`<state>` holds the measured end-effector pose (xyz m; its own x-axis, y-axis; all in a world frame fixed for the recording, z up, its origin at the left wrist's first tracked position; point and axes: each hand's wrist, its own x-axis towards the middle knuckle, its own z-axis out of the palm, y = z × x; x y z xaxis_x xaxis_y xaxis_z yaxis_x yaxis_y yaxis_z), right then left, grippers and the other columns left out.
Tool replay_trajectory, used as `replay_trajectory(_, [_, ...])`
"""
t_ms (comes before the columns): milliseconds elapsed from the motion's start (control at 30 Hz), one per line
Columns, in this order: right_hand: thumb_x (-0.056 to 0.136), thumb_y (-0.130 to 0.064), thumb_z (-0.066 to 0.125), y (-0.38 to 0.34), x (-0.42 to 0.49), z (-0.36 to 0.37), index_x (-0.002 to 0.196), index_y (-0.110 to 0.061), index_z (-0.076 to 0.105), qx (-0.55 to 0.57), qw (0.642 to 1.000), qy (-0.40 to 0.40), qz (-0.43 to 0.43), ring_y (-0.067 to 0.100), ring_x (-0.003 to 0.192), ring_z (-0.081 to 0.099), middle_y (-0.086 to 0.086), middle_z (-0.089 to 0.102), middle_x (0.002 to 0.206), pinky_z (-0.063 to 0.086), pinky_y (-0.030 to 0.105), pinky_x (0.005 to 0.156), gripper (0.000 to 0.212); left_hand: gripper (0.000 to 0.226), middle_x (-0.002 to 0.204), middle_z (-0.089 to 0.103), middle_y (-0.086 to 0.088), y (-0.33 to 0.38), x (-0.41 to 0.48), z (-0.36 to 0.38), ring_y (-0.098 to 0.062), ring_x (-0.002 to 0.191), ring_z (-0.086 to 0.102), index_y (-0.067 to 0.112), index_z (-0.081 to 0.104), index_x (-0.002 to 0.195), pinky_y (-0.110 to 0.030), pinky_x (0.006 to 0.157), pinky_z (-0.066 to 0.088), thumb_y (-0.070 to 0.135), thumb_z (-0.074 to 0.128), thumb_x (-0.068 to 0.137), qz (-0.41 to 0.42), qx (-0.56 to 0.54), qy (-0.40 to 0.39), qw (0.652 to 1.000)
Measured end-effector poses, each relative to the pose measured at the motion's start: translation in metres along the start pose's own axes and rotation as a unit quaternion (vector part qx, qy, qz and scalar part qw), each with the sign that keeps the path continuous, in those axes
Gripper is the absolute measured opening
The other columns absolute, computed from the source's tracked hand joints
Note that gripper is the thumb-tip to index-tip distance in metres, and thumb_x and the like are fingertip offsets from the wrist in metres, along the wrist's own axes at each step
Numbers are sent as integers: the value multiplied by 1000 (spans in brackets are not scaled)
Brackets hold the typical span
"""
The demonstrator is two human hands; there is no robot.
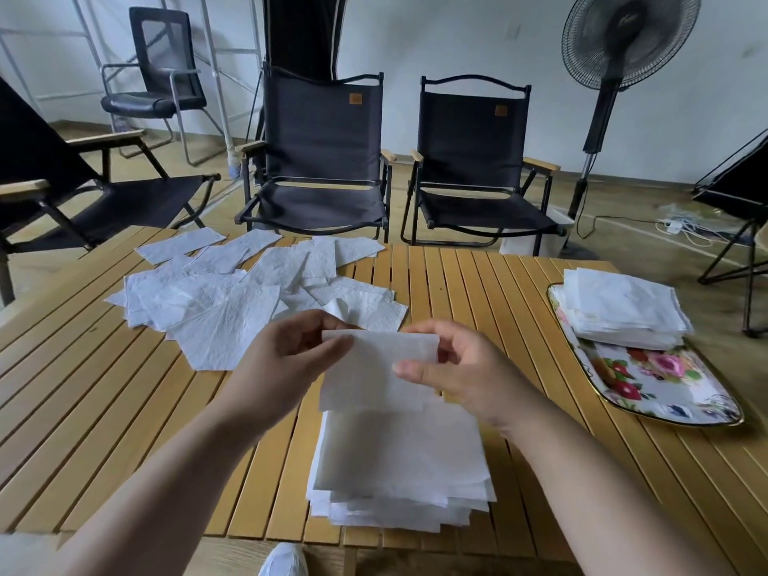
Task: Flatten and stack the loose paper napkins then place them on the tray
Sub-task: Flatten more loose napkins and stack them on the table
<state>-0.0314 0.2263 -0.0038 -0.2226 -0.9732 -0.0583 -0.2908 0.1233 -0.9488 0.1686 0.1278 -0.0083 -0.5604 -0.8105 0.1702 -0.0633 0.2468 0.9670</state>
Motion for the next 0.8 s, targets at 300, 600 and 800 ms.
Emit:
replay_trajectory(300, [96,-22,65,-10,-11,-21,102,-10,74,25,996,-24,85,9,47,55,5,71,74,38,17,44,16,22,66,61,-1,-6,1,-5,-13,56,46,6,68,83,-19,49,39,28,67,89,-67,-51,-64,994])
replay_trajectory(600, [92,-47,68,14,-10,-27,73,-18,68,-240,954,-74,165,13,59,56,-4,66,62,44,32,66,34,17,66,71,1,-21,2,2,-5,51,55,16,71,89,-14,50,40,29,63,95,-128,194,-142,962])
replay_trajectory(800, [91,-43,66,17,-8,-18,90,-28,68,-222,963,141,56,13,85,64,-6,69,86,52,30,72,15,15,72,73,2,-34,9,-19,-8,54,52,20,69,85,-20,50,40,24,59,96,-123,168,-51,977])
